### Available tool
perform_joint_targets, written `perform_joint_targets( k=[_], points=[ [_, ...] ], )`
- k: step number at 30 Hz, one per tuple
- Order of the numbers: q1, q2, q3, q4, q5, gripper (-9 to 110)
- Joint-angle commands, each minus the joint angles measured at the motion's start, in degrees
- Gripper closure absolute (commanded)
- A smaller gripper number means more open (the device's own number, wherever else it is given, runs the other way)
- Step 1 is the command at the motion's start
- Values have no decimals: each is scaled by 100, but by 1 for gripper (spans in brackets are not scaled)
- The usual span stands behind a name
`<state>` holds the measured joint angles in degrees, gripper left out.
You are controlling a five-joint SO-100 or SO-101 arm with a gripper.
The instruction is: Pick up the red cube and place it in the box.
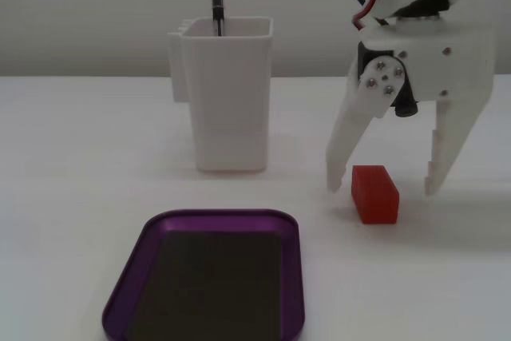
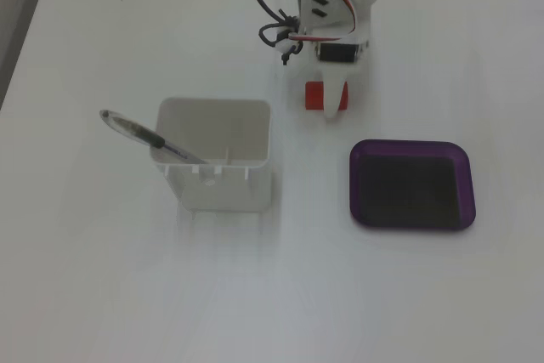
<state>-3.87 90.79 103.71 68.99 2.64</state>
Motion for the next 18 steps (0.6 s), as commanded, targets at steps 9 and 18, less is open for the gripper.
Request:
perform_joint_targets(
  k=[9, 18],
  points=[
    [18, 18, -18, -299, -62, 73],
    [9, -413, 70, -554, -62, 73]
  ],
)
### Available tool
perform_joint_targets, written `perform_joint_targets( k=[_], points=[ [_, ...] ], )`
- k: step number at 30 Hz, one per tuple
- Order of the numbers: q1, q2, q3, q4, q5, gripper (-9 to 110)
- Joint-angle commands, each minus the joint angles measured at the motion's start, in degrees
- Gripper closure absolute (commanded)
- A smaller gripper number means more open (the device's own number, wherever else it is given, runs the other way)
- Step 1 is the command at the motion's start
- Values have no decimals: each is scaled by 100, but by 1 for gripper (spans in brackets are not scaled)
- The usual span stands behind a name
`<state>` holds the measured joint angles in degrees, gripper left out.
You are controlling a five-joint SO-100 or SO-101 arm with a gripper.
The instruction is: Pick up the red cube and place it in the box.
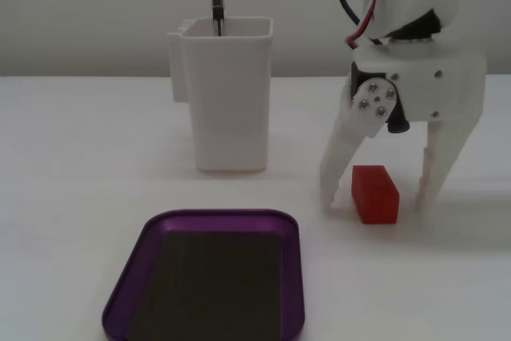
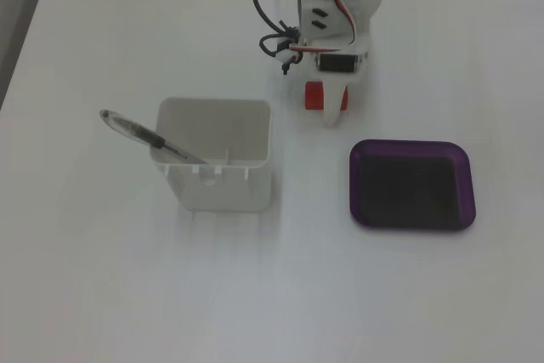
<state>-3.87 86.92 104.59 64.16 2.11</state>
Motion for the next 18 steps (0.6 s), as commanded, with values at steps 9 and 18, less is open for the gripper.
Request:
perform_joint_targets(
  k=[9, 18],
  points=[
    [9, -123, -26, -70, -9, 93],
    [-9, 62, -185, 316, 0, 102]
  ],
)
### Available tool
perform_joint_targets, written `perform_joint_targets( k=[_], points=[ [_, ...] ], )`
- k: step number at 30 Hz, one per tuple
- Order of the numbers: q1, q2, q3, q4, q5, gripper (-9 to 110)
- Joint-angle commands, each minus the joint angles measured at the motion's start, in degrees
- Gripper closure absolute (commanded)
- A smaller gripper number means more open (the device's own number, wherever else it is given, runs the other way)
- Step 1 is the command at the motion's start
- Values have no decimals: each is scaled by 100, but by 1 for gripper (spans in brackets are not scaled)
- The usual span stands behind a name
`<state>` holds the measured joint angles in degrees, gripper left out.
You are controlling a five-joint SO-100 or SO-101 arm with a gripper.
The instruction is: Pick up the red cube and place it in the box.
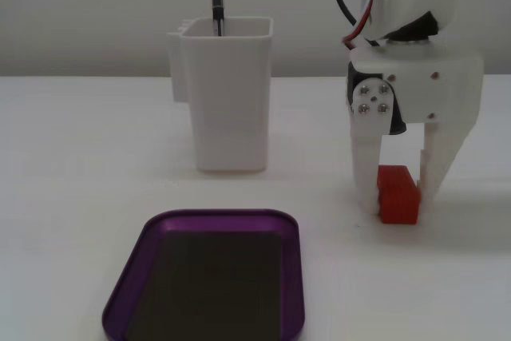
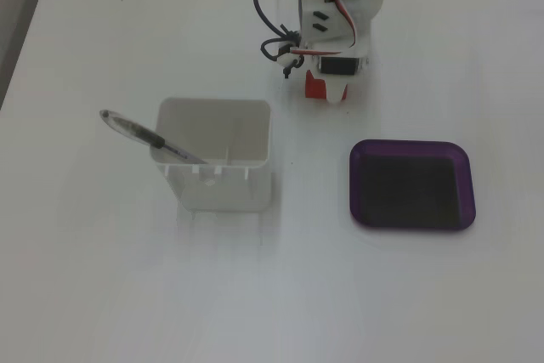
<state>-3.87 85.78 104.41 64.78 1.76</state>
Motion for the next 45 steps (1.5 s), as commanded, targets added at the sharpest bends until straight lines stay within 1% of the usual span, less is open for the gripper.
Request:
perform_joint_targets(
  k=[1, 7, 13, 17, 20, 23, 29, 33, 40, 45],
  points=[
    [-18, 290, -290, 413, 35, 102],
    [-264, 1547, -932, 1063, 26, 102],
    [-1714, 2593, -1371, 1301, 26, 102],
    [-2628, 2505, -1687, 1230, 26, 102],
    [-2944, 2021, -2206, 1230, 79, 102],
    [-2936, 1213, -2918, 1257, 158, 102],
    [-2479, -738, -4597, 1318, 1028, 102],
    [-2171, -1863, -5634, 1318, 1424, 102],
    [-1635, -3041, -6820, 1661, 1749, 102],
    [-1389, -3322, -7110, 1907, 1775, 102]
  ],
)
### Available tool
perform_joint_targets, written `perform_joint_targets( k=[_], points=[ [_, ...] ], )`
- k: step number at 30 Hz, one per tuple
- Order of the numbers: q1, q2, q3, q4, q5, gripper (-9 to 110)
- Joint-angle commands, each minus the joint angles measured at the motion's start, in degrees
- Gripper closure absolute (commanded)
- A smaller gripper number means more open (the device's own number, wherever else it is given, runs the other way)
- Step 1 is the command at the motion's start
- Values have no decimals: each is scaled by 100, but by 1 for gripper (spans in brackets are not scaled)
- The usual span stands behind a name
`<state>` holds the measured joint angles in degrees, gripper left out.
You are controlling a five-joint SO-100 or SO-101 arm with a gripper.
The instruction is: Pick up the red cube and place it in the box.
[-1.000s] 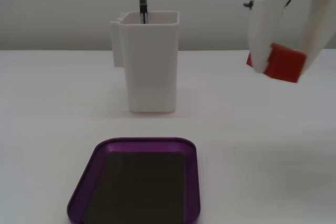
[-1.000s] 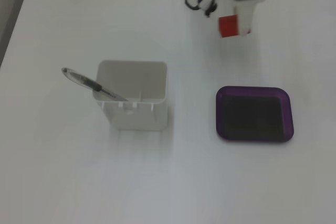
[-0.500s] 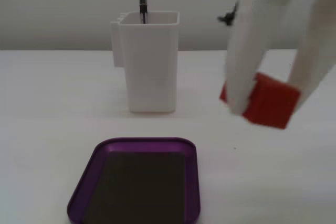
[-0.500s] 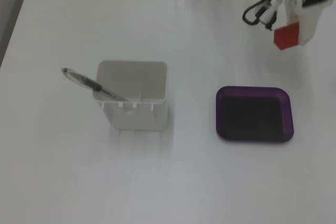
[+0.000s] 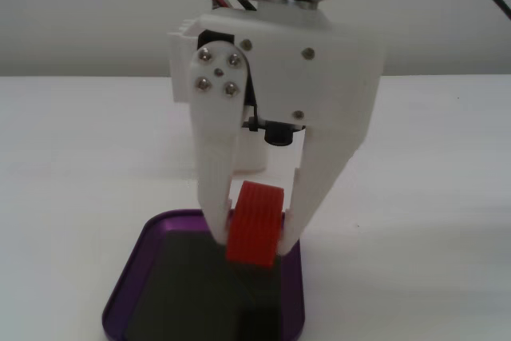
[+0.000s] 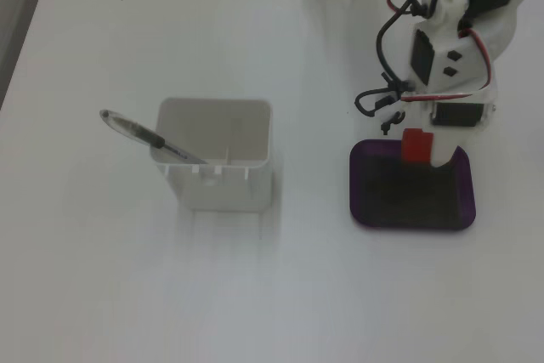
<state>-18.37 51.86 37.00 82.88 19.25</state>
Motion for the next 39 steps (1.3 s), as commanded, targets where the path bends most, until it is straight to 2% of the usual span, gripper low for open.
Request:
perform_joint_targets(
  k=[1, 23, 31, 39],
  points=[
    [62, 62, -369, 105, 26, 102],
    [70, -35, -264, 26, -53, 102],
    [62, -343, -141, 88, -53, 91],
    [53, -580, -211, 105, -53, 90]
  ],
)
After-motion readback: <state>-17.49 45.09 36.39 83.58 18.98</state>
